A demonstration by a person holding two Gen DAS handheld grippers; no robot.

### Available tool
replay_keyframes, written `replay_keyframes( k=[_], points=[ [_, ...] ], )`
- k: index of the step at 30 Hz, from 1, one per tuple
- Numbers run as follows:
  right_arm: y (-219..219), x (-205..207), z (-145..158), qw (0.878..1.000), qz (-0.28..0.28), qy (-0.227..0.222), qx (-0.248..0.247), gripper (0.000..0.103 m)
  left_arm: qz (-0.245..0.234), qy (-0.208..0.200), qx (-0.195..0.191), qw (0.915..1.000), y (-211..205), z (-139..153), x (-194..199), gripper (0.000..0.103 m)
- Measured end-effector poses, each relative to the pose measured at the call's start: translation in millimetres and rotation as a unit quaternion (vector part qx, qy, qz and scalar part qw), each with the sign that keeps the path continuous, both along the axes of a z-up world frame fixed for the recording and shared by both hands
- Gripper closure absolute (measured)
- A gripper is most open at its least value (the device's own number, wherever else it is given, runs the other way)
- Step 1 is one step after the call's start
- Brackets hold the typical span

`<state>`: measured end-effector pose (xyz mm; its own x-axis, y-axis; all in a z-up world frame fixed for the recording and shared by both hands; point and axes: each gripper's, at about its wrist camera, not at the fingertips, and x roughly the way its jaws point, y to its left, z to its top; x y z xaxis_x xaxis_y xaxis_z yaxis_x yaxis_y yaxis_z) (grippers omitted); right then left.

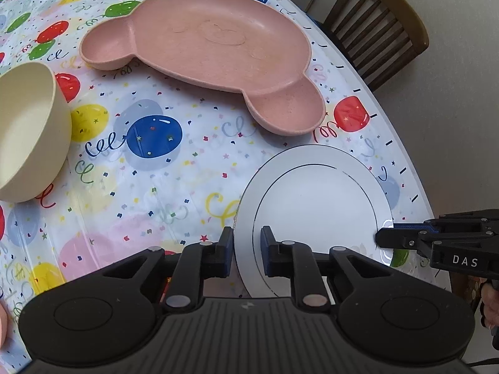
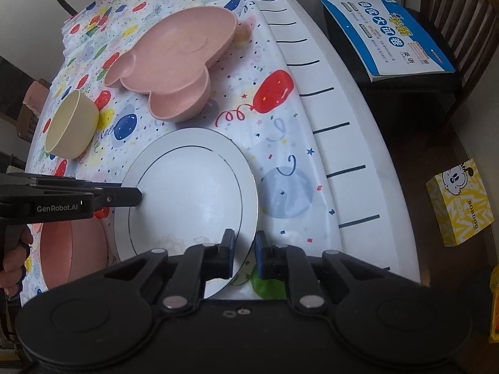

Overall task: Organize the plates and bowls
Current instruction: 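Carry the small white plate with both grippers and lower it onto the large plate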

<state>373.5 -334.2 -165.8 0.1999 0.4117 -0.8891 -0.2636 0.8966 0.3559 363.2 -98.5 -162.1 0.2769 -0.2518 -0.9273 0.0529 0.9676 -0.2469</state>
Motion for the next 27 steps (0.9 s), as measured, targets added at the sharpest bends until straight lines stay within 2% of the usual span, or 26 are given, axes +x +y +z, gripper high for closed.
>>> replay_keyframes(
  k=[14,27],
  points=[
    [-18.7,-13.6,11.8,1.000,-0.024,-0.003,0.002,0.096,-0.010,-0.022,-0.018,0.9995,-15.7,27.5,-18.1,0.086],
    [-38.1,-45.3,41.1,0.999,-0.036,-0.009,0.009,0.096,-0.024,-0.032,-0.033,0.9986,-28.6,59.5,-60.7,0.085]
  ],
)
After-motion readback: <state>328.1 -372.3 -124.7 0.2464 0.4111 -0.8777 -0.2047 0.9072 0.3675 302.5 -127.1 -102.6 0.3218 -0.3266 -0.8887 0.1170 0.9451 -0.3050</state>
